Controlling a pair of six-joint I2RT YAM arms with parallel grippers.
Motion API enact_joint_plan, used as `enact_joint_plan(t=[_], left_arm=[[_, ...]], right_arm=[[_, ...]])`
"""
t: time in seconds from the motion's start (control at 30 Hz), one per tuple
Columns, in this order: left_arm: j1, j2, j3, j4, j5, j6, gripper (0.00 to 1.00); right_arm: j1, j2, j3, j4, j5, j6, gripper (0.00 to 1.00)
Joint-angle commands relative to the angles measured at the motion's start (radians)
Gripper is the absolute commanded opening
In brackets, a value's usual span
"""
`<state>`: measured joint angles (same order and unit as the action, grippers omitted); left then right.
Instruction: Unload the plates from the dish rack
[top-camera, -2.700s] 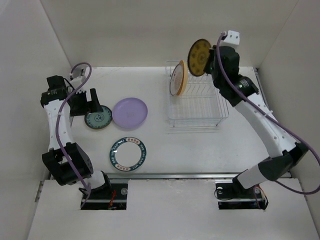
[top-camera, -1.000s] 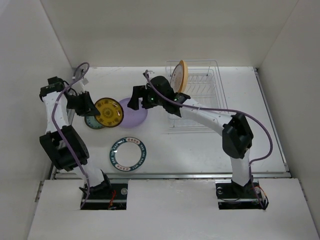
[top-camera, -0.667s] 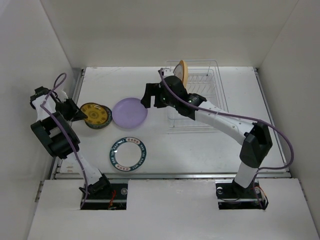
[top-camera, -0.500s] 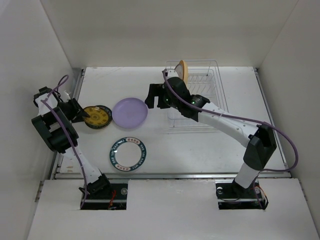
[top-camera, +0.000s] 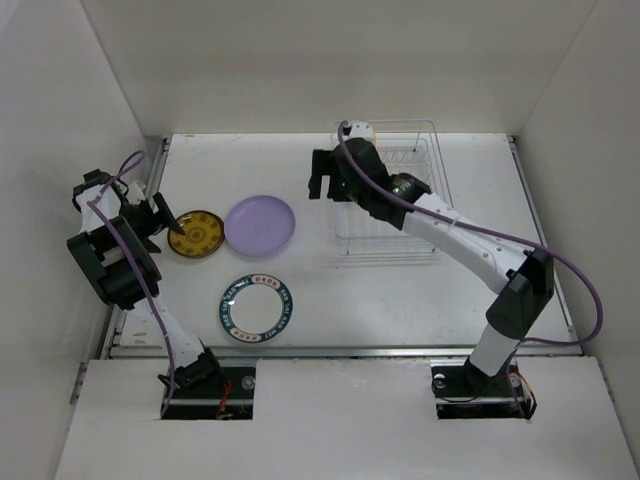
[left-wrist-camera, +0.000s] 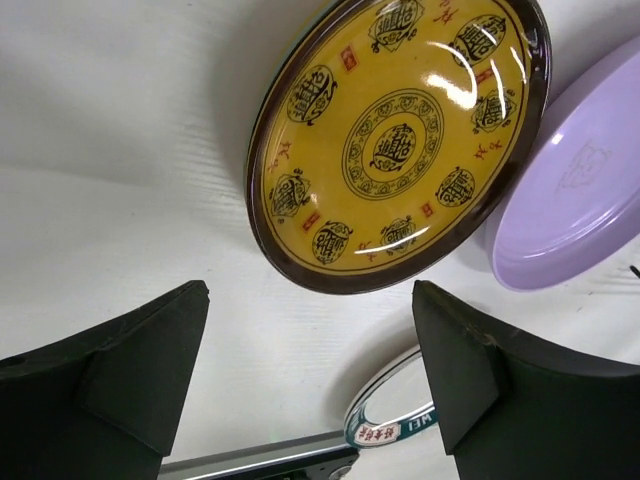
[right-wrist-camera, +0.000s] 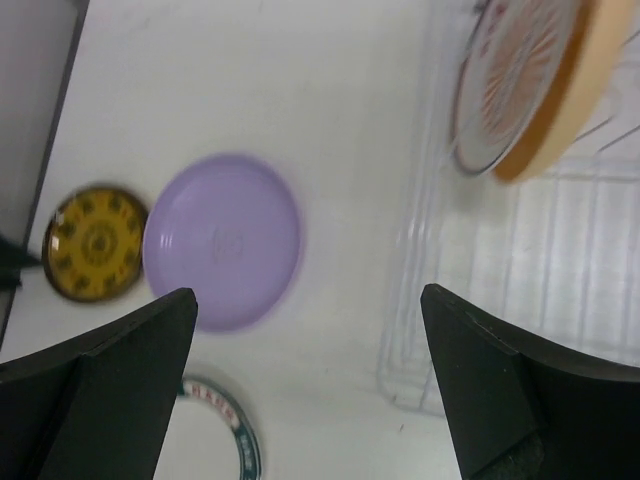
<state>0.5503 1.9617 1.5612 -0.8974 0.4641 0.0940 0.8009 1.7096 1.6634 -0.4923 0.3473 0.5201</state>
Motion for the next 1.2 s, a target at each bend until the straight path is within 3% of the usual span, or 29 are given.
enact_joint_plan(t=[0.0, 0.27, 0.4, 0.43, 0.5, 0.63, 0.93, 1.17], left_arm=[[-0.004, -0.084, -0.032, -0.009, -0.033, 0.035, 0.81], [-0.004, -0.207, -0.056, -0.067, -0.004, 0.058, 0.84], [-0.004, -0.23, -0.047, -0.089, -0.004, 0.078, 0.86], [-0.004, -0.23, -0.032, -0.1, -0.013, 0.078, 0.87], [-0.004, -0.219, -0.018, -0.116, -0.013, 0.088, 0.87], [-0.004, -0.219, -0.018, -0.117, 0.028, 0.089, 0.87], [-0.004, -0.228, -0.041, -0.097, 0.042, 0.07, 0.87], [-0.004, -0.228, -0.05, -0.097, 0.051, 0.07, 0.88]], right_arm=[[-0.071, 0.022, 0.162, -0.081, 0.185, -0.011, 0.99], [-0.215, 0.217, 0.331, 0.023, 0.554, -0.09, 0.99], [-0.224, 0.315, 0.369, 0.271, 0.643, -0.313, 0.95], [-0.224, 0.356, 0.386, 0.328, 0.644, -0.346, 0.94], [-0.242, 0.396, 0.432, 0.328, 0.635, -0.387, 0.85], [-0.253, 0.464, 0.51, 0.308, 0.634, -0.396, 0.79], [-0.273, 0.501, 0.435, 0.279, 0.642, -0.396, 0.63], [-0.273, 0.492, 0.415, 0.202, 0.617, -0.309, 0.61]])
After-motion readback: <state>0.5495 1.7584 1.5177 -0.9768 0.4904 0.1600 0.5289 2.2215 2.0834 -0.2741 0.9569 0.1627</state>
